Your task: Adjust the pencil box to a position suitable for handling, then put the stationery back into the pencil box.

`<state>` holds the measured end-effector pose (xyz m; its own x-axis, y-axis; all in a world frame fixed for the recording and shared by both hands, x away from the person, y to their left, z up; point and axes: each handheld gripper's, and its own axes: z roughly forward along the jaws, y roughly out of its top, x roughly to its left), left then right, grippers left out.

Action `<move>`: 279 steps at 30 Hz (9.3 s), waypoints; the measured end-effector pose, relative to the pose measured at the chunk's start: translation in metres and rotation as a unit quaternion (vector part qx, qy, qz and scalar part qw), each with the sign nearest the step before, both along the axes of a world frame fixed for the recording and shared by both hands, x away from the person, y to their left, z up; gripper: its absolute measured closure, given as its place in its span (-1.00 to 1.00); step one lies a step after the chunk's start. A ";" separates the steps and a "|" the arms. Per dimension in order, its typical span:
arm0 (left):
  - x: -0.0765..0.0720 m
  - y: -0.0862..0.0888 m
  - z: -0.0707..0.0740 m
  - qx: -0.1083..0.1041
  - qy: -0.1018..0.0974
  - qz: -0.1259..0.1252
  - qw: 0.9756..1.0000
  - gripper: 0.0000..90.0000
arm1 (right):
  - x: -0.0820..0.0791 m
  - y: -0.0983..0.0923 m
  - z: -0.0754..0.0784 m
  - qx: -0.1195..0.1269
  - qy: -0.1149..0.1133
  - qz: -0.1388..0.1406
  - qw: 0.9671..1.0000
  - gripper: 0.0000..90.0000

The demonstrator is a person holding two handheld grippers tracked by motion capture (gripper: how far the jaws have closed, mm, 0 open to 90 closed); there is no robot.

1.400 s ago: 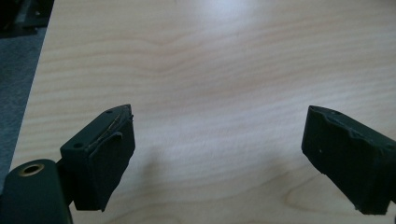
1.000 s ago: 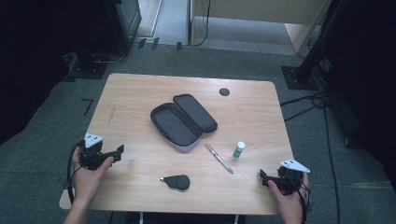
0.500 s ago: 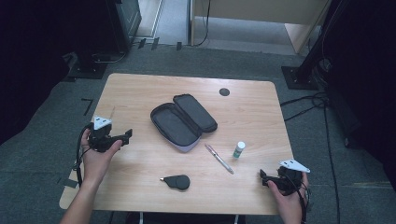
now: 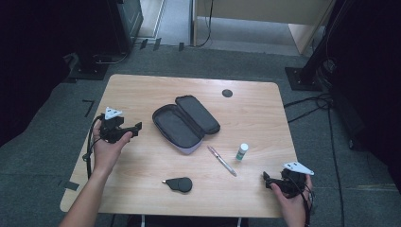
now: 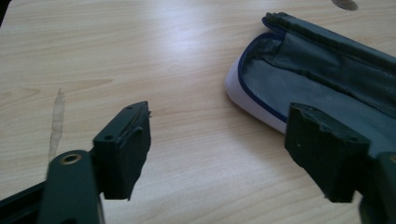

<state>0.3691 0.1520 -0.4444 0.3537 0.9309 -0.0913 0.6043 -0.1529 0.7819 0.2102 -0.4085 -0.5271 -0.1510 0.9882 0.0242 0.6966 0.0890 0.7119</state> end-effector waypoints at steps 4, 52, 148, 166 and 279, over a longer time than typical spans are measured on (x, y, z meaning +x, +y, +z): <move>0.009 -0.008 0.000 0.003 0.000 -0.006 1.000 -0.27 | 0.000 0.000 0.000 0.000 0.000 0.001 1.000 -1.00; 0.035 -0.055 -0.034 0.070 0.055 -0.033 0.995 1.00 | -0.013 0.007 0.005 -0.011 -0.038 -0.005 0.999 -0.30; -0.063 -0.022 -0.036 -0.002 0.052 -0.119 0.991 0.94 | 0.076 0.234 0.034 0.048 -0.026 0.067 0.996 0.98; -0.094 0.020 -0.031 -0.026 0.031 -0.033 0.999 -1.00 | 0.036 0.210 0.083 0.084 -0.093 0.156 0.980 -0.68; -0.106 0.038 -0.075 0.078 0.051 -0.031 0.995 -1.00 | 0.062 0.233 0.112 0.069 -0.113 0.198 0.971 0.46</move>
